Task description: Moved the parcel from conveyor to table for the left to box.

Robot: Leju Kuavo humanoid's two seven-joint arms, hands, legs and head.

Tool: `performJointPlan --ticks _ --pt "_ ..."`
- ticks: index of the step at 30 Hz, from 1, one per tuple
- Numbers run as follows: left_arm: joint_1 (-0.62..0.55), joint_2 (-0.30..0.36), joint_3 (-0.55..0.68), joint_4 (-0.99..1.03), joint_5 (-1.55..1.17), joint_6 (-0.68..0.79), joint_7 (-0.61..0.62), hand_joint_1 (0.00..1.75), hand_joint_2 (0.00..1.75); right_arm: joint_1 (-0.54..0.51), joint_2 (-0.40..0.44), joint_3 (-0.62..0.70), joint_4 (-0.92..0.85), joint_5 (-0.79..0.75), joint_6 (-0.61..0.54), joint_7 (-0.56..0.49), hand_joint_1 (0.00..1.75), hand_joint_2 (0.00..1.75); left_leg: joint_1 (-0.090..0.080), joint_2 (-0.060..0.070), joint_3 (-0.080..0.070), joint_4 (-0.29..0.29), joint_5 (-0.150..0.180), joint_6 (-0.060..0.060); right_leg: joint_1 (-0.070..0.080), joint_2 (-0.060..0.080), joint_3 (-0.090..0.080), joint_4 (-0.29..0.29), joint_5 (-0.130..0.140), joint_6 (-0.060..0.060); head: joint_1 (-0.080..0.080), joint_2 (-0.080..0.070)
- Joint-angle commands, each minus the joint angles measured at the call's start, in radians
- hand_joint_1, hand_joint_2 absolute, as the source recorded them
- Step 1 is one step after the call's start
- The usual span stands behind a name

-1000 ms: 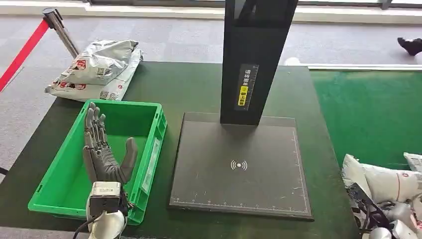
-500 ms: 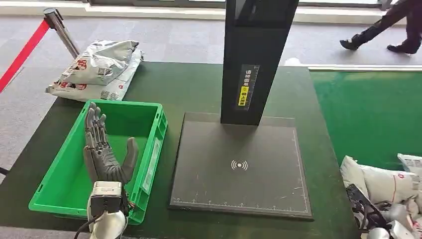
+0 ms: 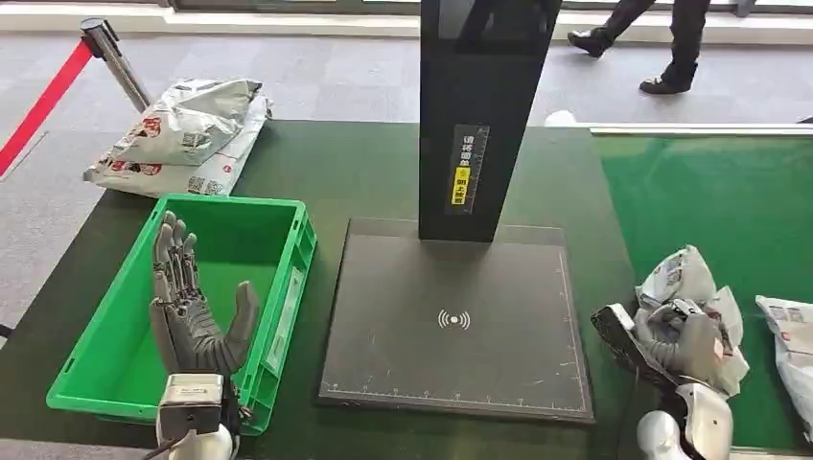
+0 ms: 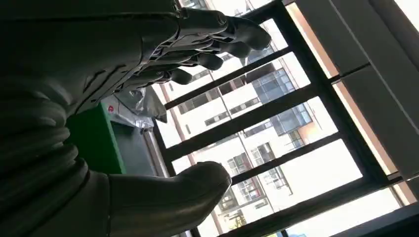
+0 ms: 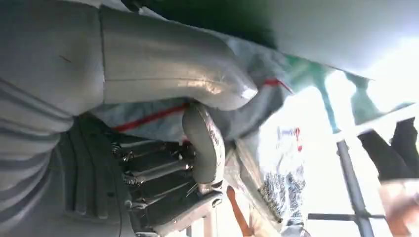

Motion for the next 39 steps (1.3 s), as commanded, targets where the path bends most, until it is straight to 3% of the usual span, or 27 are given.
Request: performJointPlan --ticks 1,7,12,17,18,21,23,24,29,30,39 --pt "-0.036 0.010 0.012 0.052 -0.003 -0.007 0.015 0.00 1.75 0.055 0.068 0.161 -0.168 -0.001 0.081 -0.005 1.75 1.75 0.000 0.003 0.000 0.000 0.000 0.000 0.000 0.001 0.000 -0.001 0.001 0.000 0.000 0.000" --pt "-0.020 0.014 0.014 0.047 -0.004 0.003 0.014 0.00 1.75 0.053 0.076 0.204 -0.212 -0.127 0.003 -0.074 1.75 1.75 0.000 0.003 0.000 0.000 0.000 0.001 -0.002 0.001 0.000 -0.001 0.002 0.000 0.000 0.000" --pt "-0.024 0.017 0.014 0.065 0.006 0.008 0.007 0.00 1.75 0.078 0.084 0.192 -0.364 -0.400 -0.035 -0.225 1.75 1.75 -0.001 0.002 -0.001 0.001 -0.001 0.001 -0.003 0.000 0.000 -0.001 0.001 0.001 0.000 0.000" --pt "-0.029 0.017 0.014 0.074 0.008 0.007 0.004 0.00 1.75 0.075 0.085 0.192 -0.369 -0.414 -0.031 -0.232 1.75 1.75 -0.002 0.003 0.002 0.000 -0.001 0.002 -0.003 0.000 0.003 -0.003 0.002 0.000 0.000 0.000" --pt "-0.033 0.018 0.011 0.080 0.010 0.007 0.003 0.00 1.75 0.068 0.089 0.195 -0.364 -0.472 -0.034 -0.277 1.75 1.75 -0.002 0.002 0.001 0.000 -0.001 0.002 -0.003 0.000 0.002 -0.002 0.002 0.001 0.000 0.000" --pt "-0.078 0.021 -0.004 0.140 0.025 -0.007 -0.009 0.00 1.75 0.039 0.107 0.226 -0.391 -0.730 0.037 -0.438 1.75 1.75 -0.002 0.004 0.002 0.000 0.000 0.002 -0.002 0.000 0.003 -0.003 0.003 0.000 0.000 0.000" --pt "-0.101 0.021 -0.009 0.164 0.026 -0.004 -0.011 0.00 1.75 0.022 0.119 0.262 -0.403 -0.826 0.097 -0.482 1.75 1.75 -0.003 0.002 0.000 0.001 0.000 0.002 -0.004 0.000 0.000 -0.002 0.002 0.001 0.000 0.000" --pt "-0.111 0.030 -0.011 0.178 0.029 -0.001 -0.014 0.00 1.75 0.001 0.114 0.315 -0.398 -0.929 0.212 -0.508 1.75 1.75 -0.003 0.003 -0.001 0.001 0.000 0.002 -0.003 0.000 0.000 -0.001 0.002 0.001 0.000 0.000" --pt "-0.130 0.045 -0.016 0.209 0.054 0.007 -0.032 0.00 1.75 -0.073 0.138 0.407 -0.305 -0.922 0.237 -0.486 1.75 1.75 -0.003 0.007 0.002 0.000 0.000 0.002 -0.003 0.004 0.001 -0.002 0.003 0.000 0.000 0.000" --pt "-0.135 0.054 -0.024 0.217 0.057 0.013 -0.033 0.00 1.75 -0.096 0.138 0.438 -0.247 -0.903 0.262 -0.421 1.75 1.75 -0.002 0.008 0.003 -0.001 0.000 0.002 -0.002 0.004 0.001 -0.002 0.004 0.000 0.000 0.000" --pt "-0.100 0.050 -0.017 0.186 0.063 0.040 -0.031 0.00 1.75 -0.168 0.133 0.456 -0.007 -0.902 0.288 -0.398 1.75 1.75 -0.001 0.007 0.004 -0.001 0.000 0.002 -0.001 0.003 0.005 -0.005 0.004 0.000 0.000 0.000"
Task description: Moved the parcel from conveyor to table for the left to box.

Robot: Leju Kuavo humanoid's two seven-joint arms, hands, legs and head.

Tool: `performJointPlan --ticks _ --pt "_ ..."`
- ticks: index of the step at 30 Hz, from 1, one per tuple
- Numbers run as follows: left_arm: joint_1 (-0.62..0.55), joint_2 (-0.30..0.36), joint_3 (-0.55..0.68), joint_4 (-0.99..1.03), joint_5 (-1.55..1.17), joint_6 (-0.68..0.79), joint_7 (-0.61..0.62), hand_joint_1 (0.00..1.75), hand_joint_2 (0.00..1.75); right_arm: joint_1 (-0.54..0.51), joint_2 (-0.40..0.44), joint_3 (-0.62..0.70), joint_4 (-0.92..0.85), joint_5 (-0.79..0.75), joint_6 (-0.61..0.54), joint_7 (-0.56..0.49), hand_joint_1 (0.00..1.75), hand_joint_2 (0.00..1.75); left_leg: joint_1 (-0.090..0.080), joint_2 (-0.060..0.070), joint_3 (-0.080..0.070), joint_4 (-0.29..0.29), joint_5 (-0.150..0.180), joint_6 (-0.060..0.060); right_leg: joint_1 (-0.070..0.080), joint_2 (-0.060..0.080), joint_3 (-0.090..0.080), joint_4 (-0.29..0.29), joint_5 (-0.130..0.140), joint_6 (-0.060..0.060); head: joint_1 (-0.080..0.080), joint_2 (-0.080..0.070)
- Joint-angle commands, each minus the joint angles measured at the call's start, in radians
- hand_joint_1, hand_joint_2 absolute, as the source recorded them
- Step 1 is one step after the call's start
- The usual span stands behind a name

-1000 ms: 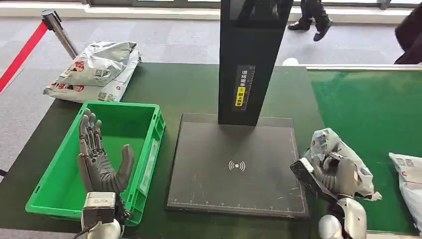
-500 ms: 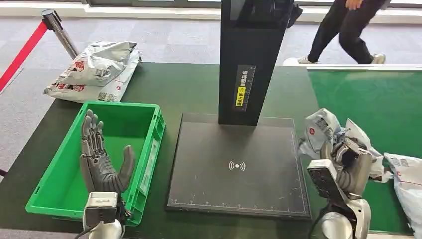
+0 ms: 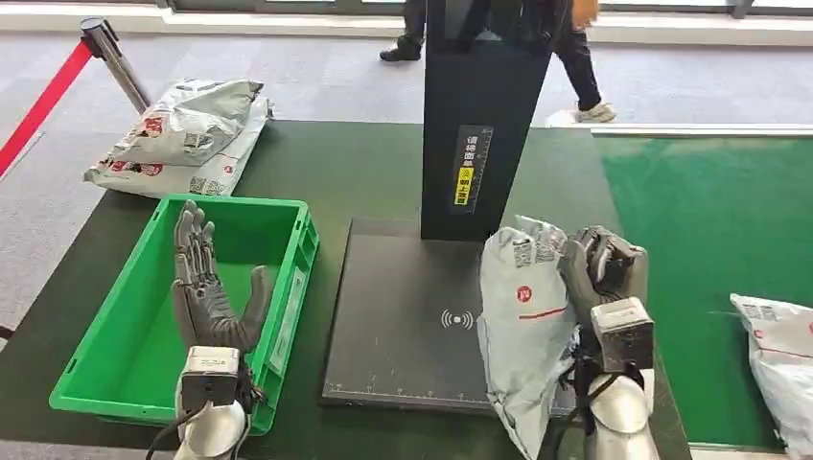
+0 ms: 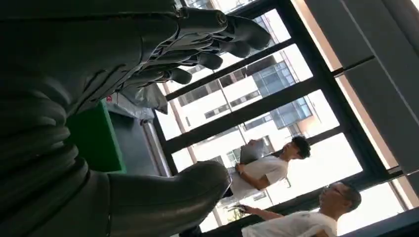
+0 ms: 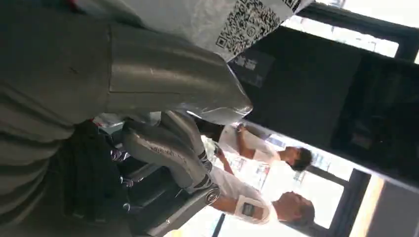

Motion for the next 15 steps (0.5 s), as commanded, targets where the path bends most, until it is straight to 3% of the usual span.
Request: performJointPlan --ticks 1,7,8,10,15 --pt "0.001 0.030 -0.007 0.039 0.000 0.021 0.007 0.00 1.75 -0.128 -0.004 0.096 0.320 0.006 0.034 0.030 1.75 1.75 0.001 0.007 0.003 -0.002 0.001 0.000 0.002 0.004 0.001 -0.003 0.003 -0.001 0.000 0.000" --pt "0.012 0.018 0.004 0.022 -0.018 0.015 0.019 0.00 1.75 -0.131 0.003 0.090 0.331 0.025 0.025 0.049 1.75 1.75 0.001 0.002 0.000 -0.001 0.001 0.000 0.001 0.000 0.000 -0.001 0.001 -0.001 0.000 0.000" --pt "0.016 0.015 0.007 0.019 -0.022 0.014 0.019 0.00 1.75 -0.131 0.003 0.087 0.336 0.028 0.025 0.055 0.00 1.75 0.001 0.003 0.001 -0.001 0.001 0.000 0.001 0.001 0.001 -0.002 0.002 -0.001 0.000 0.000" --pt "0.031 0.004 0.014 0.004 -0.041 0.002 0.025 0.00 1.75 -0.139 0.008 0.067 0.381 0.068 0.005 0.101 0.00 1.75 0.001 0.004 0.002 -0.002 0.001 0.000 0.002 0.001 0.002 -0.003 0.002 -0.001 0.000 0.000" --pt "0.035 0.000 0.009 0.007 -0.058 -0.006 0.030 0.00 1.75 -0.156 0.010 0.037 0.472 0.048 0.033 0.088 0.00 1.75 0.000 0.001 0.000 -0.001 0.001 0.000 0.001 0.000 0.001 -0.002 0.001 -0.001 0.000 0.000"
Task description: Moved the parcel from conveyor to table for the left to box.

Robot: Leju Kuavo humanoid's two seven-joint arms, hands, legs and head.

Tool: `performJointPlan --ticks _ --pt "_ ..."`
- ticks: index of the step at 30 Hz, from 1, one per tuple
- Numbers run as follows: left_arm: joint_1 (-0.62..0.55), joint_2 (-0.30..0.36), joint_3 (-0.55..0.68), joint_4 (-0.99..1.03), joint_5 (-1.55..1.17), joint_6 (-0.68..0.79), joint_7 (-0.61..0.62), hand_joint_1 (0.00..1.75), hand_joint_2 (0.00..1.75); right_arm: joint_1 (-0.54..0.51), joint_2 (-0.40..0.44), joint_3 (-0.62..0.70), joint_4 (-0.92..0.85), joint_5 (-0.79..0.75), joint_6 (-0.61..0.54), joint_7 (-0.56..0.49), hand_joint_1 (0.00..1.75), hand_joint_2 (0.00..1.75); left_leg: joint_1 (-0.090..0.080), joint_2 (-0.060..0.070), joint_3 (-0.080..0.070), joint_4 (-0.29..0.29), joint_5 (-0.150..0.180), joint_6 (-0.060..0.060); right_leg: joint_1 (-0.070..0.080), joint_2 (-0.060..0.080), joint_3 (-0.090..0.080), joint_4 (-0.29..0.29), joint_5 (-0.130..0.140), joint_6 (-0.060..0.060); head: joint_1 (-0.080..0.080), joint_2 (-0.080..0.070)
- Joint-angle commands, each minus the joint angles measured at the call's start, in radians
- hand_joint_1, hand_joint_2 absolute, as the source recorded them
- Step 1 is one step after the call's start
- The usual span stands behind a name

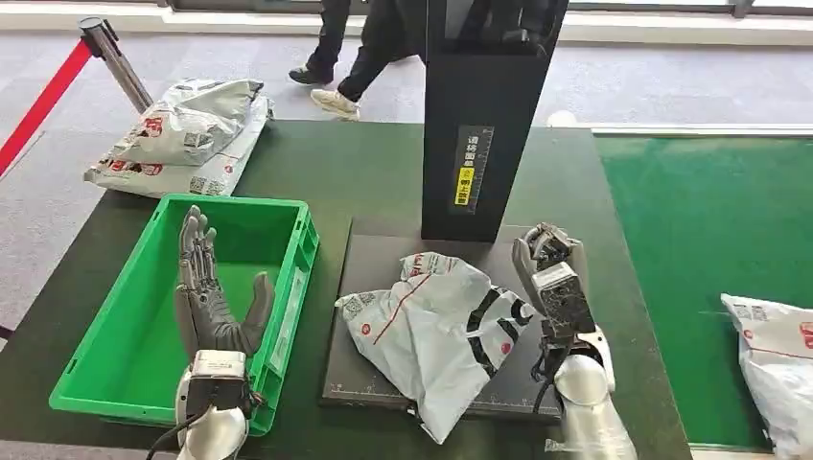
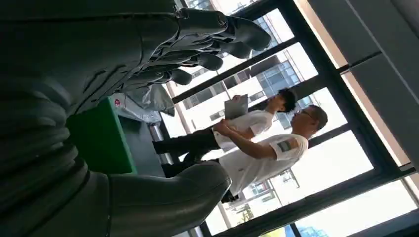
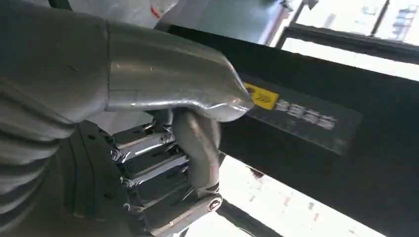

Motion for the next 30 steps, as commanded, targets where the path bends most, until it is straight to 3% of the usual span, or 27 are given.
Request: performJointPlan --ticks 1,5,6,10,16,24,25,26,27,28,30 --pt "0.009 -0.003 0.006 0.019 -0.032 -0.012 0.012 0.00 1.75 -0.067 0.002 -0.002 0.237 -0.012 0.021 0.000 0.00 0.00 0.001 0.003 0.002 -0.001 0.001 0.000 0.001 0.000 0.002 -0.002 0.002 -0.001 0.000 0.000" --pt "-0.002 -0.007 -0.005 0.038 -0.039 -0.009 0.015 0.00 1.75 -0.032 0.006 0.017 0.239 0.049 -0.071 -0.024 0.00 0.00 0.001 0.002 0.003 -0.002 0.002 0.000 0.002 -0.001 0.003 -0.003 0.002 -0.001 0.000 0.000" --pt "-0.002 -0.007 -0.008 0.037 -0.041 -0.004 0.016 0.00 0.00 -0.013 0.004 0.017 0.210 0.042 -0.104 -0.044 0.00 0.00 0.002 0.002 0.003 -0.002 0.002 0.000 0.002 -0.001 0.003 -0.004 0.003 -0.001 0.000 0.000" --pt "0.002 -0.003 -0.013 0.029 -0.038 0.003 0.016 0.00 0.00 0.019 -0.001 0.015 0.129 0.012 -0.126 -0.070 0.00 0.00 0.001 0.000 0.002 -0.002 0.001 0.000 0.002 -0.003 0.003 -0.003 0.001 -0.001 0.000 0.000" --pt "-0.025 0.045 -0.143 0.029 -0.199 -0.038 0.052 0.00 0.00 0.223 -0.039 0.043 -0.386 -0.109 -0.123 -0.153 0.00 0.00 0.000 -0.004 -0.001 0.001 0.001 0.000 0.000 -0.007 0.000 0.000 -0.001 -0.001 0.000 0.000" --pt "-0.029 0.051 -0.158 0.029 -0.204 -0.031 0.065 0.00 0.00 0.225 -0.040 0.043 -0.382 -0.113 -0.121 -0.150 0.00 0.00 0.001 0.001 0.000 0.000 0.000 0.001 0.001 -0.002 0.000 -0.002 0.000 0.000 0.000 0.000" --pt "-0.041 0.073 -0.181 0.032 -0.225 -0.057 0.072 0.00 0.00 0.229 -0.040 0.041 -0.391 -0.135 -0.134 -0.204 0.00 0.00 0.000 0.001 0.001 -0.001 0.000 0.001 0.001 -0.002 0.001 -0.002 0.001 0.000 0.000 0.000" --pt "-0.051 0.081 -0.199 0.029 -0.239 -0.075 0.080 0.00 0.00 0.245 -0.044 0.039 -0.424 -0.147 -0.134 -0.218 0.00 1.75 0.001 0.001 0.000 0.000 0.000 0.001 0.001 -0.002 0.000 -0.002 0.000 0.000 0.000 0.000" --pt "-0.075 0.111 -0.238 0.034 -0.265 -0.147 0.109 0.00 0.00 0.267 -0.052 0.037 -0.479 -0.168 -0.121 -0.239 0.00 1.75 0.001 0.000 0.001 -0.001 0.000 0.001 0.001 -0.004 0.001 -0.002 0.001 0.000 0.000 0.000" --pt "-0.088 0.119 -0.252 0.037 -0.283 -0.166 0.112 0.00 1.75 0.276 -0.053 0.032 -0.511 -0.178 -0.111 -0.243 0.00 1.75 0.000 -0.002 -0.001 0.000 0.000 0.001 0.001 -0.004 0.000 -0.001 0.000 0.000 0.000 0.000" --pt "-0.149 0.145 -0.308 0.082 -0.416 -0.226 0.156 0.00 1.75 0.286 -0.039 0.011 -0.576 -0.188 -0.095 -0.244 0.00 1.75 0.001 -0.005 -0.001 0.001 0.001 0.001 0.001 -0.008 0.001 -0.001 -0.001 0.000 0.000 0.000"
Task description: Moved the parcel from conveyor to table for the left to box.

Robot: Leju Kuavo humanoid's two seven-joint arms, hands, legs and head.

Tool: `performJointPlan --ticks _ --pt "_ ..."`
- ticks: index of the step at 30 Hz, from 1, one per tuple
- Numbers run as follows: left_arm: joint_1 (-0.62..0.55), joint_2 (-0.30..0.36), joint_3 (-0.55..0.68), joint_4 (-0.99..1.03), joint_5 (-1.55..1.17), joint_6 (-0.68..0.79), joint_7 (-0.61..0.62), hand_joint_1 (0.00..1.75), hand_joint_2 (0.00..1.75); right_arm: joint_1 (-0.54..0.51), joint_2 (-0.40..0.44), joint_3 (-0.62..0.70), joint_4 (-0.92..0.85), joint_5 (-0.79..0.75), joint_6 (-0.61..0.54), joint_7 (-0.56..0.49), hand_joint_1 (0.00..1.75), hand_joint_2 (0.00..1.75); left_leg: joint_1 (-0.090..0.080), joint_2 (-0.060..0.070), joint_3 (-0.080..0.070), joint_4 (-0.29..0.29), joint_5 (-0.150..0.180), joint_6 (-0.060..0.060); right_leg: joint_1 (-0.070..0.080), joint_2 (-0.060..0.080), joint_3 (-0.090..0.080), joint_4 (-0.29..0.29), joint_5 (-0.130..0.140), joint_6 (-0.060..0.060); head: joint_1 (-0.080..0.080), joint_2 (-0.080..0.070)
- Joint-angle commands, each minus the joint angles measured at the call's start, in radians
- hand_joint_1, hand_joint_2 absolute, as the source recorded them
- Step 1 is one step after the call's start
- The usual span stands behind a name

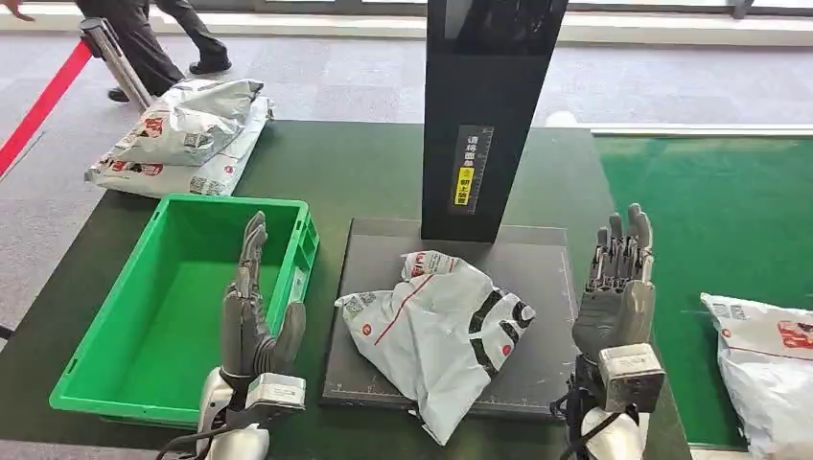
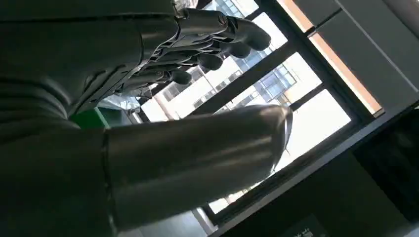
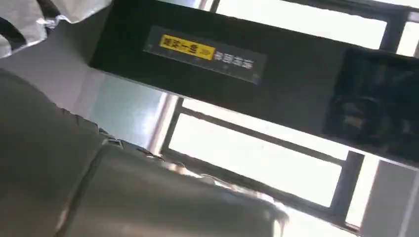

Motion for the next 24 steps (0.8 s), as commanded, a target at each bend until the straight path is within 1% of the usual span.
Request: performJointPlan --ticks 1,2,4,5,7,9,10,11,12,14,15,16,18,21,24 --pt "-0.142 0.127 -0.184 0.089 -0.196 -0.171 0.086 0.00 1.75 0.058 -0.037 0.011 -0.206 -0.058 0.031 -0.052 0.00 1.75 0.001 -0.005 -0.001 0.000 0.002 0.000 0.001 -0.008 0.001 0.000 0.000 -0.001 0.000 0.000" --pt "-0.142 0.127 -0.184 0.089 -0.196 -0.171 0.086 0.00 1.75 0.058 -0.037 0.011 -0.206 -0.058 0.031 -0.052 0.00 1.75 0.001 -0.005 -0.001 0.000 0.002 0.000 0.001 -0.008 0.001 0.000 0.000 -0.001 0.000 0.000" --pt "-0.193 0.136 -0.234 0.145 -0.255 -0.262 0.102 0.00 1.75 0.054 -0.036 0.002 -0.231 -0.064 0.052 -0.049 0.00 1.75 0.001 -0.005 -0.002 0.000 0.002 0.000 0.001 -0.007 0.000 0.000 0.000 -0.001 0.000 0.000" --pt "-0.275 0.120 -0.301 0.287 -0.366 -0.315 0.135 0.00 1.75 0.047 -0.022 -0.025 -0.252 -0.067 0.091 -0.044 0.00 1.75 0.000 -0.006 -0.002 0.001 0.002 0.000 0.001 -0.008 0.001 0.000 0.000 -0.001 0.000 0.000" --pt "-0.343 0.102 -0.343 0.433 -0.423 -0.335 0.168 0.00 1.75 0.040 -0.007 -0.052 -0.250 -0.067 0.116 -0.039 0.00 1.75 0.000 -0.007 -0.001 0.000 0.003 0.001 0.000 -0.009 0.001 -0.001 0.000 0.000 0.000 0.000" --pt "-0.392 0.088 -0.365 0.561 -0.444 -0.323 0.181 0.00 1.75 0.029 0.008 -0.070 -0.240 -0.050 0.123 -0.038 0.00 1.75 0.000 -0.009 0.000 -0.002 0.005 0.001 0.000 -0.012 0.004 -0.003 0.002 -0.001 0.000 0.000" --pt "-0.407 0.089 -0.379 0.597 -0.458 -0.339 0.193 0.00 1.75 0.024 0.009 -0.073 -0.236 -0.051 0.130 -0.036 0.00 1.75 0.000 -0.006 0.000 -0.001 0.004 0.000 0.000 -0.009 0.003 -0.002 0.001 0.000 0.000 0.000" --pt "-0.421 0.087 -0.390 0.641 -0.460 -0.350 0.196 0.00 1.75 0.016 0.013 -0.077 -0.230 -0.051 0.132 -0.035 0.00 1.75 0.001 -0.006 0.001 -0.002 0.005 0.001 0.001 -0.009 0.004 -0.004 0.003 -0.001 0.000 0.000" --pt "-0.436 0.087 -0.407 0.690 -0.461 -0.365 0.194 0.00 1.75 0.005 0.014 -0.079 -0.222 -0.052 0.137 -0.029 0.00 1.75 0.000 -0.003 0.001 -0.001 0.003 0.000 0.000 -0.005 0.002 -0.002 0.002 0.000 0.000 0.000" --pt "-0.458 0.083 -0.424 0.763 -0.454 -0.377 0.189 0.00 1.75 -0.013 0.017 -0.083 -0.206 -0.053 0.135 -0.026 0.00 1.75 0.000 -0.002 0.001 -0.001 0.002 0.000 -0.001 -0.004 0.003 -0.001 0.002 0.000 0.000 0.000" --pt "-0.466 0.081 -0.428 0.788 -0.449 -0.385 0.187 0.00 1.75 -0.021 0.018 -0.083 -0.203 -0.055 0.135 -0.024 0.00 1.75 0.000 -0.002 0.002 -0.002 0.003 0.000 0.000 -0.005 0.003 -0.002 0.003 0.000 0.000 0.000" --pt "-0.476 0.077 -0.433 0.816 -0.443 -0.394 0.187 0.00 1.75 -0.027 0.018 -0.083 -0.201 -0.056 0.133 -0.019 0.00 1.75 -0.001 -0.001 0.002 -0.001 0.002 0.000 0.000 -0.003 0.002 -0.002 0.002 0.000 0.000 0.000" --pt "-0.476 0.078 -0.433 0.818 -0.444 -0.394 0.187 0.00 1.75 -0.028 0.019 -0.083 -0.200 -0.056 0.133 -0.019 0.00 1.75 0.000 0.000 0.001 0.000 0.001 0.000 0.000 -0.001 0.002 -0.001 0.002 0.000 0.000 0.000" --pt "-0.499 0.062 -0.446 0.917 -0.451 -0.440 0.216 0.00 1.75 -0.029 0.025 -0.077 -0.195 -0.053 0.133 -0.013 0.00 1.75 0.000 0.001 0.002 -0.001 0.002 0.000 0.000 -0.002 0.003 -0.002 0.002 0.000 0.000 0.000" --pt "-0.508 0.055 -0.449 1.005 -0.440 -0.452 0.202 0.00 1.75 -0.047 0.018 -0.069 -0.176 -0.050 0.129 -0.010 0.00 1.75 -0.001 0.001 0.003 -0.002 0.002 0.000 0.000 -0.001 0.004 -0.002 0.003 0.000 0.001 0.000"
